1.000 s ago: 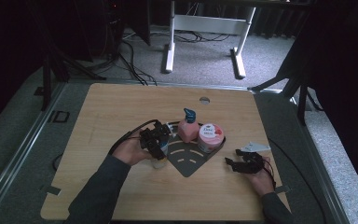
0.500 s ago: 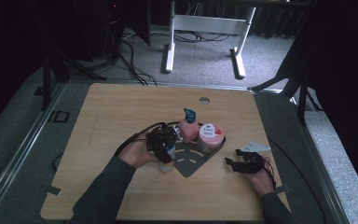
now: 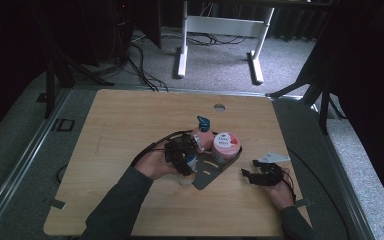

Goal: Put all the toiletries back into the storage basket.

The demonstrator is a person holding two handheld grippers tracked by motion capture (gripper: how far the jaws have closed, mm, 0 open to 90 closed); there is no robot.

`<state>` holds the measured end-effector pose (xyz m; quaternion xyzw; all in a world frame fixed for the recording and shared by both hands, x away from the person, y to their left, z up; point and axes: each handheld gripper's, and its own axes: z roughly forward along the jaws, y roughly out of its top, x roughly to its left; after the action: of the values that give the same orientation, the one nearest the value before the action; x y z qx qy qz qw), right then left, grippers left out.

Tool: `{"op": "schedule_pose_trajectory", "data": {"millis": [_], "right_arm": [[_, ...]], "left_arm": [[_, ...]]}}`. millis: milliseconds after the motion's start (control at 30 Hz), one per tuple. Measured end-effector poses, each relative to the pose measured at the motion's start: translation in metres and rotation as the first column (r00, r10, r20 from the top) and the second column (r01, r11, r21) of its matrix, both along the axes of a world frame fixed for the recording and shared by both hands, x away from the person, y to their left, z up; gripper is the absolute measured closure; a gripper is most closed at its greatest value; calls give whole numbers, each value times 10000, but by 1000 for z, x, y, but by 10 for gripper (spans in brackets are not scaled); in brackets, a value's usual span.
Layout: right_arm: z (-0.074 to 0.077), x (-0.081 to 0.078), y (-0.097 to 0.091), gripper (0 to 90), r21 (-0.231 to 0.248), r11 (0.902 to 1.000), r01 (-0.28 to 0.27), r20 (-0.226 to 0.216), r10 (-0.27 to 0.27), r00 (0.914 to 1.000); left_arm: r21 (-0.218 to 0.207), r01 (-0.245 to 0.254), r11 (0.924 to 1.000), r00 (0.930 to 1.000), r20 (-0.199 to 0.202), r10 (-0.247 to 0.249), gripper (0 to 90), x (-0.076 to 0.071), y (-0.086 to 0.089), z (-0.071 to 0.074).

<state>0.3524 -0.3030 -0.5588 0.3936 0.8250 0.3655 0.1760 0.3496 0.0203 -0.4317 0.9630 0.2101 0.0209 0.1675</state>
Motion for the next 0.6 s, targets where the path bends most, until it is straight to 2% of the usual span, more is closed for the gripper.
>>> {"op": "schedule_pose_trajectory", "data": {"millis": [267, 533, 600], "right_arm": [[0, 0, 0, 342, 6, 10000, -4, -17, 4, 10000], [0, 0, 0, 343, 1, 10000, -15, -18, 15, 10000], [0, 0, 0, 343, 1, 10000, -16, -17, 16, 10000]], "left_arm": [[-51, 229, 9997, 9997, 39, -229, 556, 3, -14, 1], [-104, 185, 9998, 9997, 154, -183, 556, 8, -18, 7], [-117, 85, 9999, 9995, 303, -81, 556, 10, -19, 9]]}}
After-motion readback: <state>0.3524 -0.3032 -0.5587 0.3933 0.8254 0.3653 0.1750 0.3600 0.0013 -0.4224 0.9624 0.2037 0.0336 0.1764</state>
